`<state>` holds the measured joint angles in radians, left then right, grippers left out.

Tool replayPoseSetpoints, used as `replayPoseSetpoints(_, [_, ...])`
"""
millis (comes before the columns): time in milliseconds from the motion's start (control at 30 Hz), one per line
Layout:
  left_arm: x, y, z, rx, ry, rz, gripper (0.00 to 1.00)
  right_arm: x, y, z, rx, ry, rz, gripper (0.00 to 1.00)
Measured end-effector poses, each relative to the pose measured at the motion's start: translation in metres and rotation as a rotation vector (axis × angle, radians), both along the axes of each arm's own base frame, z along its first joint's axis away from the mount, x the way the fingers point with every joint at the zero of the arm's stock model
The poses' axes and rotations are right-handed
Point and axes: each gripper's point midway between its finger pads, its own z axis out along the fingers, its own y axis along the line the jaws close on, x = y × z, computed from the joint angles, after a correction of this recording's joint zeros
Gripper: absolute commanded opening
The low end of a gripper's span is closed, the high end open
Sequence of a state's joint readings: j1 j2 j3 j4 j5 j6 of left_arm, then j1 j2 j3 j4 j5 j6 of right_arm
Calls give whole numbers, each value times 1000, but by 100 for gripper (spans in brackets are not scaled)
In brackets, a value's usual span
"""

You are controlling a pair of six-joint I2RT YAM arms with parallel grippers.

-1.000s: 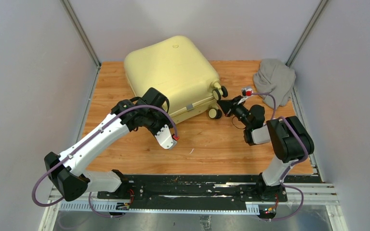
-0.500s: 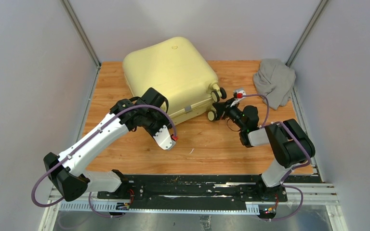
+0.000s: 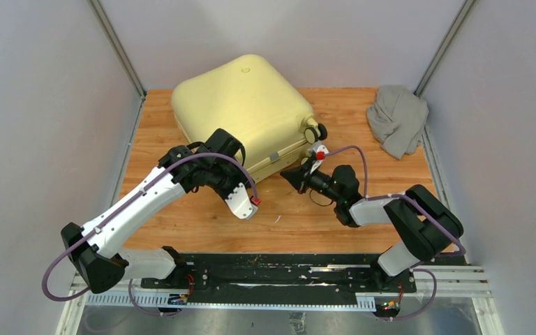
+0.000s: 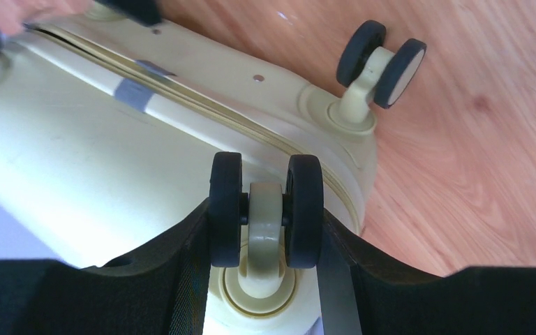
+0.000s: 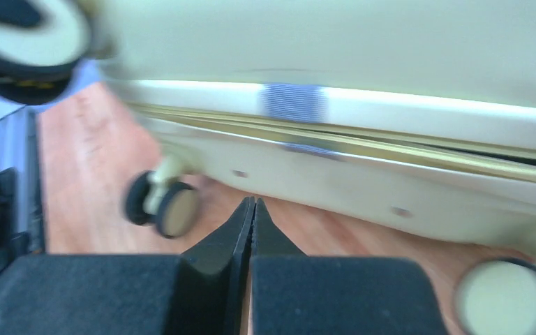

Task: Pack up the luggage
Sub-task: Zip the luggage at the center of the board.

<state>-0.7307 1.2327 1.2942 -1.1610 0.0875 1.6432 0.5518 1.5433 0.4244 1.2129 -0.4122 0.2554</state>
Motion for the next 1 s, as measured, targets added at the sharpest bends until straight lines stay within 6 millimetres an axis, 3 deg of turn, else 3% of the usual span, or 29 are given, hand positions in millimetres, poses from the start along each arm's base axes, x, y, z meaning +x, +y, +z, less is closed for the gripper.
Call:
replayPoseSetpoints(67, [5, -14, 6, -56, -23, -7, 0, -26, 18, 10, 24, -21, 106, 0])
replayPoseSetpoints(167, [8, -22, 10, -95, -32, -5, 0, -35, 22, 18, 42, -42, 148, 0])
replayPoseSetpoints(300, [8, -21, 10, -98, -31, 9, 0, -34, 14, 17, 42, -23, 125, 28])
replayPoseSetpoints(367, [8, -20, 11, -97, -36, 11, 0, -22, -8, 16, 49, 0, 63, 37])
replayPoseSetpoints(500, [8, -16, 14, -92, -67, 12, 0, 22, -88, 5, 82, 62, -184, 60])
replayPoseSetpoints(567, [9, -12, 16, -87, -81, 16, 0, 27, -104, -2, 90, 87, -231, 67])
replayPoseSetpoints(667, [10, -9, 20, -85, -102, 25, 0, 30, -108, -7, 84, 97, -243, 75])
replayPoseSetpoints(733, [10, -7, 23, -88, -114, 31, 0, 32, -108, -12, 82, 105, -239, 75])
replayPoseSetpoints(833, [11, -4, 27, -95, -131, 42, 0, 40, -105, -16, 80, 113, -235, 62])
replayPoseSetpoints(1000, [5, 3, 30, -107, -148, 50, 0, 68, -96, -1, 124, 82, -179, 52])
